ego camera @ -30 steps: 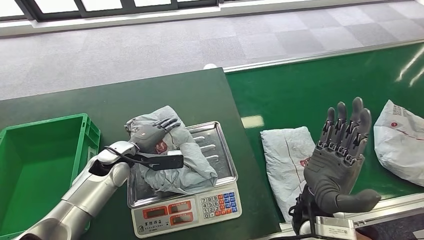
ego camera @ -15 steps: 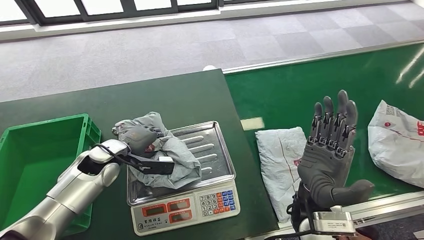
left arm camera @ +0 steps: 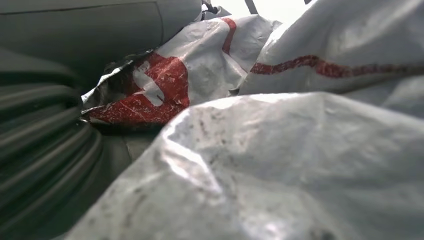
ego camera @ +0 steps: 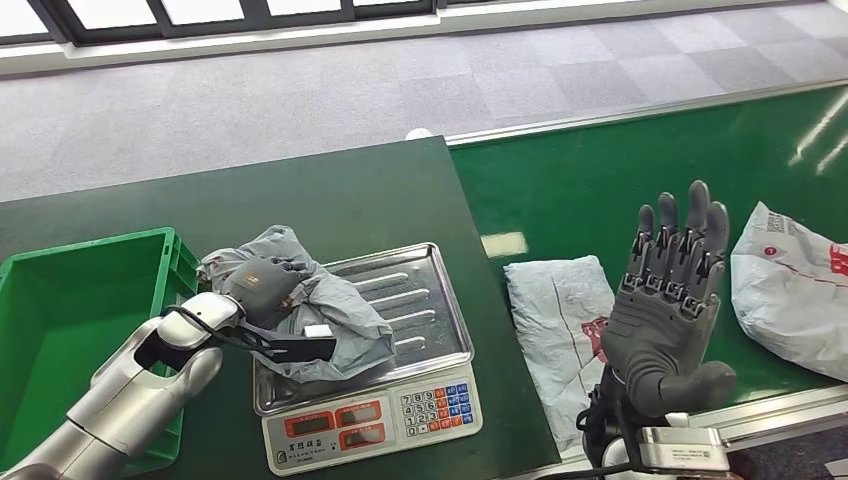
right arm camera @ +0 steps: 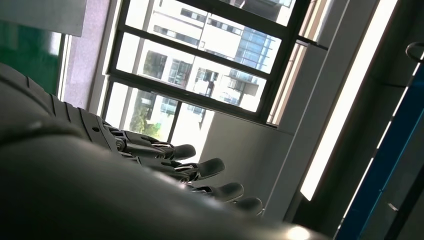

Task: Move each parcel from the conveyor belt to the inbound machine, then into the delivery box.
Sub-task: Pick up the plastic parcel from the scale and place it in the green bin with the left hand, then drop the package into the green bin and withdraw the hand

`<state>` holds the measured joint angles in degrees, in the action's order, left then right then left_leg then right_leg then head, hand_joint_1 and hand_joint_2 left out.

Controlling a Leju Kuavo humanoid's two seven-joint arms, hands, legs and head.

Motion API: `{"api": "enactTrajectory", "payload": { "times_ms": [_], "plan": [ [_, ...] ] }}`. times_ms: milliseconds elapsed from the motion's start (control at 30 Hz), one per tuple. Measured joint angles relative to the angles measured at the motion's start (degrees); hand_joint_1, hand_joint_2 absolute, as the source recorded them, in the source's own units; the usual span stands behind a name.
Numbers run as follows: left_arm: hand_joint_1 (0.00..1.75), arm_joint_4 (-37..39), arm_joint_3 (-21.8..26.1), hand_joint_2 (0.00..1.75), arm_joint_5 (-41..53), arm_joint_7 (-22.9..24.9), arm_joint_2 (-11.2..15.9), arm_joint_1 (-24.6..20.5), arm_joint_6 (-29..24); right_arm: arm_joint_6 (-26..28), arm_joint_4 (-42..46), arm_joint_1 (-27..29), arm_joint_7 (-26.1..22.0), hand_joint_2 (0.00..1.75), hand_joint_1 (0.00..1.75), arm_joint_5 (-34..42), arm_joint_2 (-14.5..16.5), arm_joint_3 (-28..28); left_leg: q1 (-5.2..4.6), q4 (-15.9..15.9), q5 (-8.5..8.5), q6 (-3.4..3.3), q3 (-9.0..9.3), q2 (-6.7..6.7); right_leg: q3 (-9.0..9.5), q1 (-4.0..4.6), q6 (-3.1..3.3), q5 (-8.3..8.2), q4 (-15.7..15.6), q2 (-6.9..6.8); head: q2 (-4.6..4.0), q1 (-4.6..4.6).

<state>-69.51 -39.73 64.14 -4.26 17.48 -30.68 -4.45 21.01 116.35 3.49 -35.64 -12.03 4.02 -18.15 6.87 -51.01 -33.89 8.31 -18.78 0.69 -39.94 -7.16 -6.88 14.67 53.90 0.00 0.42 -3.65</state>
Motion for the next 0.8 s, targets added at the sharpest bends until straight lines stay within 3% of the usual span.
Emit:
{"api": "enactTrajectory", "payload": {
  "times_ms": [100, 200, 433, 600, 800],
  "plan": [
    [1.75, -4.0, 2.9, 1.75, 5.5, 3.3, 0.9, 1.5, -6.4, 0.9, 0.3, 0.9, -0.3, 1.75, 0.0, 0.5, 0.0, 0.1, 0.01, 0.0, 0.0, 0.0, -0.12, -0.02, -0.09, 0.01, 0.0, 0.0, 0.0, 0.0, 0.0, 0.0],
    [1.75, -8.7, 9.3, 1.75, 11.8, 6.7, 2.0, 2.0, -16.0, 2.1, 0.7, 1.5, 0.1, 1.75, 0.0, 0.8, 0.0, 0.2, 0.02, 0.0, 0.0, 0.0, -0.23, 0.0, -0.2, 0.01, 0.0, 0.0, 0.0, 0.0, 0.0, 0.0],
    [1.75, -13.3, 28.6, 1.75, 16.2, 5.2, 3.1, 3.9, -31.1, 4.9, 0.6, 1.2, 1.0, 1.75, 0.0, 2.0, 0.0, 0.0, 0.02, 0.0, 0.0, 0.0, -0.32, -0.01, -0.26, 0.01, -0.01, 0.0, 0.0, 0.01, 0.0, 0.0],
    [1.75, -14.0, 38.6, 1.75, 19.9, 5.1, 2.7, 6.3, -34.7, 5.6, 0.0, 0.8, 1.0, 1.75, 0.0, 2.3, 0.0, -0.1, 0.02, 0.0, 0.0, 0.0, -0.33, -0.02, -0.3, 0.02, -0.01, 0.01, 0.0, 0.0, 0.0, 0.0],
    [1.75, -13.8, 44.6, 1.75, 23.3, 7.8, 2.2, 8.6, -32.1, 5.8, -0.3, 1.1, 0.8, 1.75, 0.0, 2.2, 0.0, -0.1, 0.02, 0.0, -0.04, -0.02, -0.35, 0.0, -0.33, 0.02, -0.03, 0.04, 0.0, 0.0, 0.01, 0.0]
  ]
}}
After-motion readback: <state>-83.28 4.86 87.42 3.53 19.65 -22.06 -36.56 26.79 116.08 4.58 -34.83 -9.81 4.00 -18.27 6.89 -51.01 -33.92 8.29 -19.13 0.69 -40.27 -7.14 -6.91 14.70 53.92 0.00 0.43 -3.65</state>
